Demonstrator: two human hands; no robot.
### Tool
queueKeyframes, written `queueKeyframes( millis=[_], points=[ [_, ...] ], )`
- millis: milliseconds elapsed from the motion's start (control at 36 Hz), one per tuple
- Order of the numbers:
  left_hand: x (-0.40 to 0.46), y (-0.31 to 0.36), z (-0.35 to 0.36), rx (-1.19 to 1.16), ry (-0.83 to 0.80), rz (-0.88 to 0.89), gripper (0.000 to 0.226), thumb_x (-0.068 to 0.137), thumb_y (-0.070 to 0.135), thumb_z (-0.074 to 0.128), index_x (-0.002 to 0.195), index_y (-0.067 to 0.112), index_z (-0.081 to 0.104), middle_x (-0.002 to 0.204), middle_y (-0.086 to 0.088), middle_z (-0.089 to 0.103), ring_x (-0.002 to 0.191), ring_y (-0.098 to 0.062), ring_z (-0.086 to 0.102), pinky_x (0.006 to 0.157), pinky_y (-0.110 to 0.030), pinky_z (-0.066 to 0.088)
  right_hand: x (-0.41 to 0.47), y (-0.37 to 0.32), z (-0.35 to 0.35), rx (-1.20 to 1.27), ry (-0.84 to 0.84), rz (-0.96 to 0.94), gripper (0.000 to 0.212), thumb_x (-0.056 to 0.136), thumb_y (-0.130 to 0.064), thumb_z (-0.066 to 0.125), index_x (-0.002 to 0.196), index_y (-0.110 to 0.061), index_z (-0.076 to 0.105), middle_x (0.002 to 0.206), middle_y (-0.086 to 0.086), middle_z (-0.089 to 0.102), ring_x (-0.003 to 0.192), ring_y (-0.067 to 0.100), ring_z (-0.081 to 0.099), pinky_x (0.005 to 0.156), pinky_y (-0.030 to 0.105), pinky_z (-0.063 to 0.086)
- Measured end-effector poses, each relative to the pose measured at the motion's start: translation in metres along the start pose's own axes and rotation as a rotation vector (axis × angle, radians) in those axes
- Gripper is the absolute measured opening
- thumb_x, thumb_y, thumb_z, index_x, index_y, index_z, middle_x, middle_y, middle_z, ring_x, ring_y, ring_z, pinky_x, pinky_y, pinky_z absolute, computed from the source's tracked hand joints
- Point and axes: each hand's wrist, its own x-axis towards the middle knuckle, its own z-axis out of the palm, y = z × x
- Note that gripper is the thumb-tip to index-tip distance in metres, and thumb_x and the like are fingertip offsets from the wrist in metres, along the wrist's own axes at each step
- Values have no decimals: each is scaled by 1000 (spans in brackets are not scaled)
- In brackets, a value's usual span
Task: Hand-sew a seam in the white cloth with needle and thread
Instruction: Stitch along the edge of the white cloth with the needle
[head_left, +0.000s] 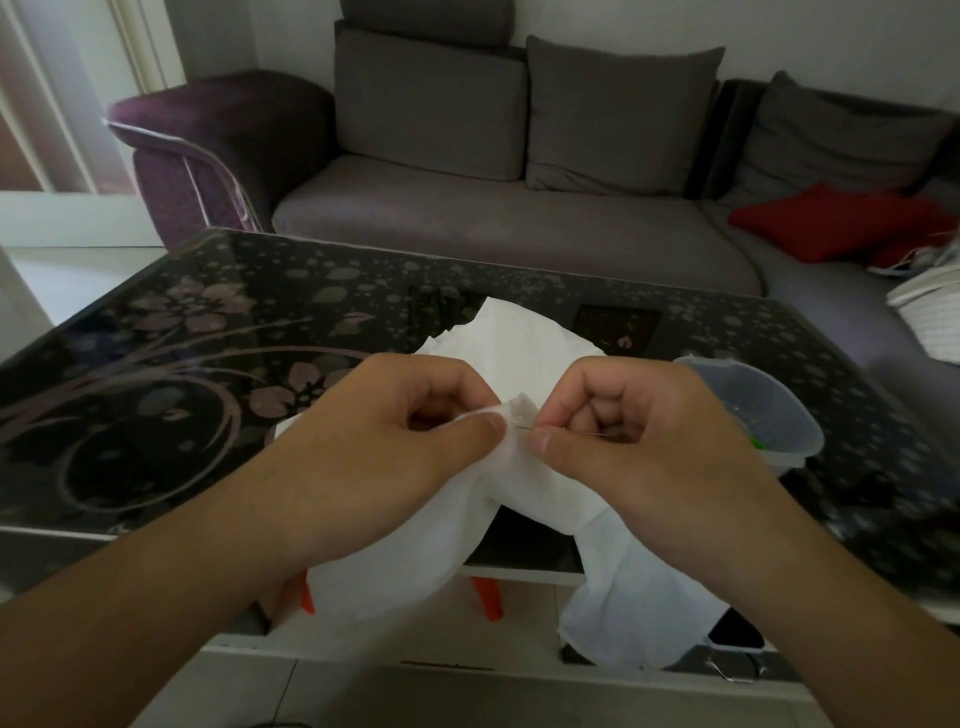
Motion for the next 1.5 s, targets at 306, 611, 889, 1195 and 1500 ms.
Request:
queueKeyframes(
  millis=[306, 611, 889, 1195, 1500],
  points=[
    [2, -1, 0, -3, -18, 36, 12, 97, 34, 65, 94, 33, 76, 91, 16, 78, 89, -4, 74, 80, -23, 56, 0, 1, 2, 21, -9, -31, 15, 88, -17, 77, 76, -24, 72, 61, 0, 64, 57, 9, 59, 63, 14, 51],
    [0, -2, -1, 44, 16, 71, 13, 99, 32, 62, 95, 32, 74, 90, 12, 77, 85, -8, 73, 73, -18, 55, 1, 1, -1, 66, -10, 29, 12, 89, -19, 75, 79, -25, 73, 67, -1, 67, 58, 7, 59, 56, 11, 45],
    [-2, 3, -2, -100, -1, -53, 22, 102, 26, 60, 90, 27, 78, 79, 12, 75, 74, 1, 68, 69, -14, 46, 1, 1, -5, 185, 54, 5, 13, 86, -13, 72, 76, -21, 73, 67, -5, 66, 62, 4, 59, 62, 13, 49],
    [-3, 2, -2, -94, -25, -38, 20, 101, 24, 60, 94, 29, 78, 90, 10, 78, 87, -7, 72, 85, -32, 48, 0, -6, -1, 260, -32, -14, 23, 85, -2, 70, 68, -18, 69, 115, -21, 71, 117, -7, 58, 95, 24, 41],
    [-4, 3, -1, -129, -59, 3, 21, 102, 22, 60, 98, 28, 79, 90, -3, 78, 89, -34, 71, 85, -55, 55, 0, -6, 3, 246, -27, 56, 11, 83, -7, 69, 74, -10, 72, 97, -10, 76, 102, 6, 68, 98, 42, 53]
  ],
)
